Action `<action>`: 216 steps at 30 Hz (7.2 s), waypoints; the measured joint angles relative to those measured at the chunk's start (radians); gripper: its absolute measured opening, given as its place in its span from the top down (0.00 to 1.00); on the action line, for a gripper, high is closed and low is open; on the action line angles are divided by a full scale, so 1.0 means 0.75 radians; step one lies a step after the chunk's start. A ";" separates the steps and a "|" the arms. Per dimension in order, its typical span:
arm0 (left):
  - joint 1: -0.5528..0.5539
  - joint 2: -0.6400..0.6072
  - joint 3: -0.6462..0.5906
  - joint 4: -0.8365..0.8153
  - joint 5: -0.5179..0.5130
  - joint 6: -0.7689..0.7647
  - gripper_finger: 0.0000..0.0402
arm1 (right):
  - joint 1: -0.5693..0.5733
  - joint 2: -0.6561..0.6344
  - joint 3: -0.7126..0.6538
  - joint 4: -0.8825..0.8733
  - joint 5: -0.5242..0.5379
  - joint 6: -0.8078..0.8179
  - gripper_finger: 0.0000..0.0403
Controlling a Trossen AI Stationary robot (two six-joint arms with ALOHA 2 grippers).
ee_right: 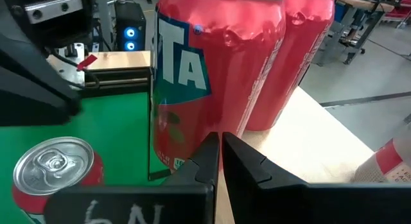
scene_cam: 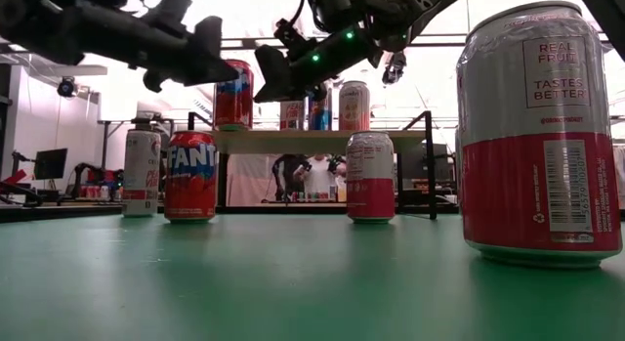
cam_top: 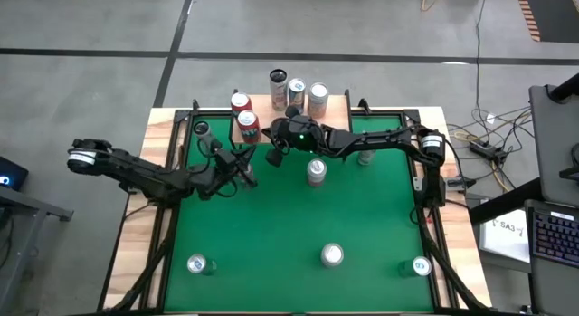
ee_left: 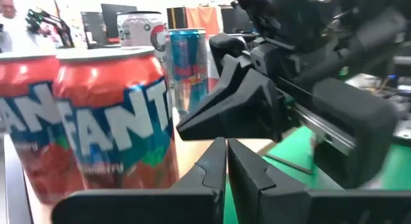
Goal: Place canned beverage on shelf
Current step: Put the bottom orange soda can on the shelf aligned with other orange soda cans
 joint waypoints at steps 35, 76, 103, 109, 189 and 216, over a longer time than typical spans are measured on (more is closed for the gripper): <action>-0.116 -0.046 0.119 -0.045 -0.235 0.137 1.00 | -0.041 0.001 -0.001 0.111 -0.103 0.039 0.97; -0.053 -0.104 0.122 -0.569 -0.223 -0.089 1.00 | -0.038 0.047 -0.001 0.264 -0.174 -0.010 0.97; 0.129 -0.103 0.122 -0.409 -0.100 -0.113 1.00 | -0.047 0.041 -0.001 0.197 -0.171 -0.019 0.97; 0.129 -0.103 0.122 -0.409 -0.115 -0.116 1.00 | -0.047 0.041 -0.001 0.173 -0.170 -0.018 0.97; 0.118 -0.164 0.164 -0.763 -0.149 -0.126 1.00 | -0.038 -0.416 0.000 -0.501 -0.171 0.233 0.97; 0.281 -0.164 0.161 -0.816 0.066 0.063 1.00 | -0.028 -0.415 0.000 -0.584 -0.171 0.192 0.97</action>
